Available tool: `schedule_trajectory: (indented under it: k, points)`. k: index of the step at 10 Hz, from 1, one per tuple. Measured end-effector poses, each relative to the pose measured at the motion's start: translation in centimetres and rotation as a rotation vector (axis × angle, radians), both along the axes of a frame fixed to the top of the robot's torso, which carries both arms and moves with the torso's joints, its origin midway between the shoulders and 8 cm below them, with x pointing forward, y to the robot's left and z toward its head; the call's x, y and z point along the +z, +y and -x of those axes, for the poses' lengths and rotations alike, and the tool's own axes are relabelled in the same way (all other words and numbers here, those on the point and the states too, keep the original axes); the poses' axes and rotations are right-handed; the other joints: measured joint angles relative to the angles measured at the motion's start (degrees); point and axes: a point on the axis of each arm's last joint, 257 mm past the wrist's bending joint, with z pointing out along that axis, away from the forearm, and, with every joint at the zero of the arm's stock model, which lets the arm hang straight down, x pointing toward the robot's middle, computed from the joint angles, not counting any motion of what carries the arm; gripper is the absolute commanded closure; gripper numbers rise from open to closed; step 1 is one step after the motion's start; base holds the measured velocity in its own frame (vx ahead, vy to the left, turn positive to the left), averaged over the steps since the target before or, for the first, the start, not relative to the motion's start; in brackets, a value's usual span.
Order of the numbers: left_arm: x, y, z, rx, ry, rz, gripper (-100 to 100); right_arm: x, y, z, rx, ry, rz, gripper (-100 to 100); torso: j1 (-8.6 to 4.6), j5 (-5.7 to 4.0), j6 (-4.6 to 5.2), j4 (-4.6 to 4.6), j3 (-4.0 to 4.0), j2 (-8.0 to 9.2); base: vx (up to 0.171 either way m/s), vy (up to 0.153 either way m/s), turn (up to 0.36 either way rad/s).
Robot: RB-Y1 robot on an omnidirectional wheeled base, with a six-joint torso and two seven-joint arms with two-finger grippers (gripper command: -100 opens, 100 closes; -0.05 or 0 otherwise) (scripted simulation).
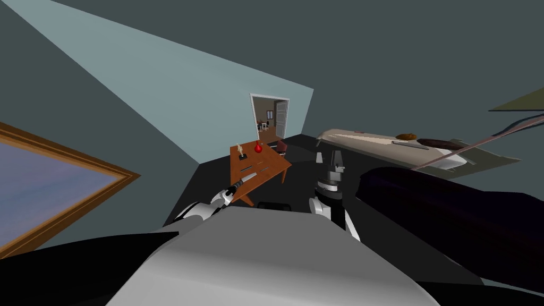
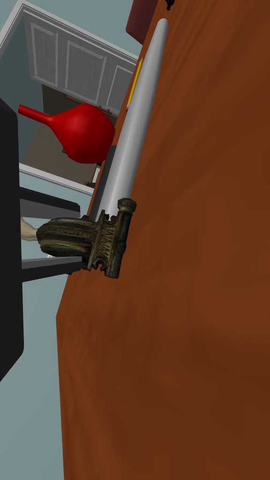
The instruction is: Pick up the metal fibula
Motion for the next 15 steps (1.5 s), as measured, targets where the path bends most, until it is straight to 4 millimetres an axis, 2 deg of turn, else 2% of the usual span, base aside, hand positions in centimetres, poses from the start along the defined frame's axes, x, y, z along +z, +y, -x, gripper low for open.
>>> schedule_trajectory:
  k: [3,5,7,10,12,14,15]
  points:
    - [0.1,2.0,1.6,0.055,-0.001,-0.001,100,0.0,0.0,0.0,0.000,0.000,0.000,0,0.06,0.03,0.06,0.03,0.04,0.07,-0.062,0.002,-0.259]
    - [0.6,3.8,3.6,0.109,-0.005,0.001,100,0.0,0.0,0.0,0.000,0.000,0.000,0,0.03,0.02,0.04,0.04,0.11,0.19,-0.067,0.000,-0.205]
    - [0.5,4.5,3.8,0.126,-0.006,-0.002,100,0.0,0.0,0.0,0.000,0.000,0.000,0,0.10,0.03,-0.07,-0.01,-0.02,-0.05,-0.017,-0.001,-0.068]
    - [0.6,7.3,6.5,0.197,-0.001,-0.002,100,0.0,0.0,0.0,0.000,0.000,0.000,0,0.07,0.05,-0.04,0.01,0.03,0.06,-0.054,-0.007,-0.235]
    - [0.9,8.2,7.6,0.226,-0.002,-0.002,100,0.0,0.0,0.0,0.000,0.000,0.000,0,0.11,0.06,-0.07,0.00,0.01,0.02,-0.057,-0.005,-0.230]
    - [0.8,10.1,9.3,0.267,0.010,-0.005,100,0.0,0.0,0.0,0.000,0.000,0.000,0,0.14,0.07,-0.16,-0.02,0.01,0.03,-0.032,-0.003,-0.045]
    - [0.7,10.2,10.0,0.274,0.018,-0.006,100,0.0,0.0,0.0,0.000,0.000,0.000,0,0.14,0.08,-0.20,-0.05,-0.04,-0.05,-0.002,-0.001,0.036]
